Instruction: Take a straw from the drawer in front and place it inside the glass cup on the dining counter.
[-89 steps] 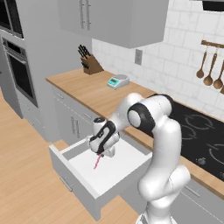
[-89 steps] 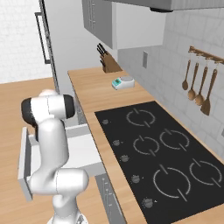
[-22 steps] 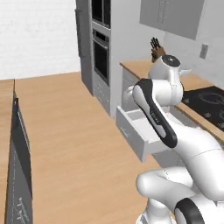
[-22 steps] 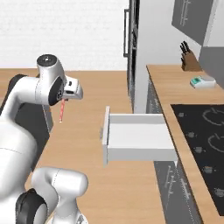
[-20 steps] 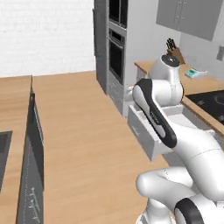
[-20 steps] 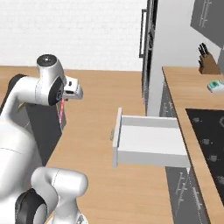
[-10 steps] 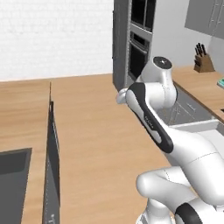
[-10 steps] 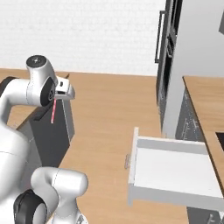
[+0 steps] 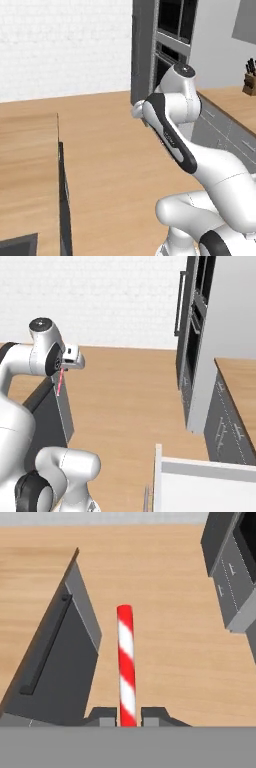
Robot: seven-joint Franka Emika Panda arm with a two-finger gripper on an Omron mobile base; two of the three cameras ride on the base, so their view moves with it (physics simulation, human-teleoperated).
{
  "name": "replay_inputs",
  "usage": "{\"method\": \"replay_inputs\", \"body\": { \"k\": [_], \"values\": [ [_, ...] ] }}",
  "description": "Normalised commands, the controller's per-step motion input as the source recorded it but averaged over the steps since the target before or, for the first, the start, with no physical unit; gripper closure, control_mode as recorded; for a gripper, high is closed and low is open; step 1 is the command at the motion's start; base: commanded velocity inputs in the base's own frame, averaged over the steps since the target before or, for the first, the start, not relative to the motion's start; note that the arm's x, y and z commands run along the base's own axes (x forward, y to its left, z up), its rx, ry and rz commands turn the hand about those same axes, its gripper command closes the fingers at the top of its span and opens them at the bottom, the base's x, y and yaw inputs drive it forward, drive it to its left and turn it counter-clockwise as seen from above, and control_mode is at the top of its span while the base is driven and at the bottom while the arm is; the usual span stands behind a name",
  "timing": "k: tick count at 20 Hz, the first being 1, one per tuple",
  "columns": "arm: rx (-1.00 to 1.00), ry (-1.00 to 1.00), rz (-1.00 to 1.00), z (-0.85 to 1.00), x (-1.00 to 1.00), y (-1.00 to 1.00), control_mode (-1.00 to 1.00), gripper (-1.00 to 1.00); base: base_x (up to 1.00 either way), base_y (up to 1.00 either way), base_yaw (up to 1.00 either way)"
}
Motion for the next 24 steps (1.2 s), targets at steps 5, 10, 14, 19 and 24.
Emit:
{"method": "replay_inputs", "body": {
  "k": [5,10,14,19,24],
  "values": [
    [0.00,0.00,0.00,0.00,0.00,0.00,1.00,1.00,1.00,0.11,-0.08],
    [0.00,0.00,0.00,0.00,0.00,0.00,1.00,1.00,1.00,0.00,-0.05],
    [0.00,0.00,0.00,0.00,0.00,0.00,1.00,1.00,1.00,0.00,-0.01],
    [0.00,0.00,0.00,0.00,0.00,0.00,1.00,1.00,1.00,0.00,0.08],
    [0.00,0.00,0.00,0.00,0.00,0.00,1.00,1.00,1.00,-0.04,0.34]
  ]
}}
